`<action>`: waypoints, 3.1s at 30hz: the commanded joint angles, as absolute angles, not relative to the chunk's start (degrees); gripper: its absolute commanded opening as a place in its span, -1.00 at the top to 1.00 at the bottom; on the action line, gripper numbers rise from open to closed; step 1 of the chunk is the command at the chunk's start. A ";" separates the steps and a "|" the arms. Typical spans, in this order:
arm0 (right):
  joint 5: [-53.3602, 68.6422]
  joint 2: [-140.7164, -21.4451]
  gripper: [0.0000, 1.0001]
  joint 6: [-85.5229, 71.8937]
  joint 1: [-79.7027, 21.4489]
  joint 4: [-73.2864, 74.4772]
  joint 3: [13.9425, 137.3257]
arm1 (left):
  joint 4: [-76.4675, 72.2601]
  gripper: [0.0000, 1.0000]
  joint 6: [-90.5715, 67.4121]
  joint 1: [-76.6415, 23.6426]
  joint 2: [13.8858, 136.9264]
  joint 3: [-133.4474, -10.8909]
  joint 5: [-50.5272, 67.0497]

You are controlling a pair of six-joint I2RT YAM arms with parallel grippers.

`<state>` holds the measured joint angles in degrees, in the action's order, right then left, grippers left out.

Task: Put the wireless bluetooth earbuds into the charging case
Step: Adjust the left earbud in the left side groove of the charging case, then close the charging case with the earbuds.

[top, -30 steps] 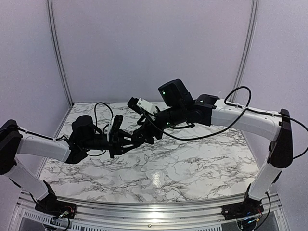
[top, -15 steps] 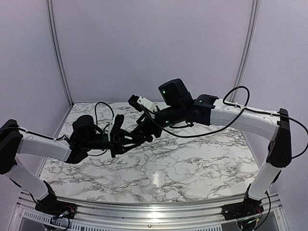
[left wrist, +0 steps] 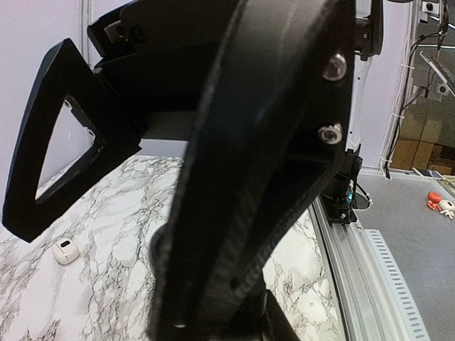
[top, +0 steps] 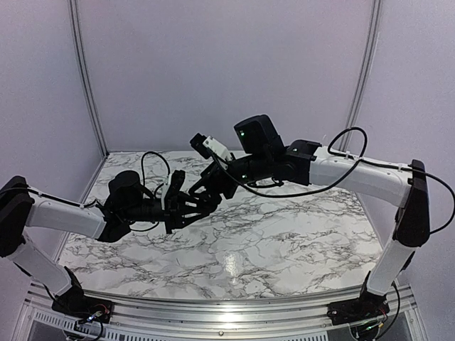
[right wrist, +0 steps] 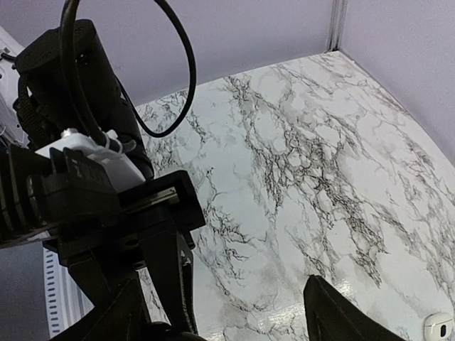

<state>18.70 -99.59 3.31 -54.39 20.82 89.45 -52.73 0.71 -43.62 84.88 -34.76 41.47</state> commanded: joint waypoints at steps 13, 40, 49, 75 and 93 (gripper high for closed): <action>17.05 -98.70 -0.53 2.88 -53.17 19.14 87.84 | -53.35 1.00 1.73 -44.42 83.98 -36.12 42.19; 51.40 -90.25 -0.47 1.06 -44.53 5.12 75.20 | -57.03 1.00 -2.67 -43.29 80.67 -34.86 45.36; 56.62 -93.36 -0.30 0.27 -46.43 4.68 76.22 | -57.19 1.00 -3.07 -43.33 80.69 -35.10 43.81; 40.94 -89.40 -0.27 17.08 -54.32 18.78 78.60 | -58.68 1.00 -10.49 -39.12 82.01 -35.88 41.15; 10.60 -77.70 -0.61 30.68 -55.44 -0.96 62.48 | -58.97 1.00 -31.73 -38.67 87.48 -43.43 48.67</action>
<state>17.80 -80.01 24.73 -54.33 7.81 64.23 -57.21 -24.12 -38.94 85.52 -40.82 44.99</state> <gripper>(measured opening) 0.804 0.204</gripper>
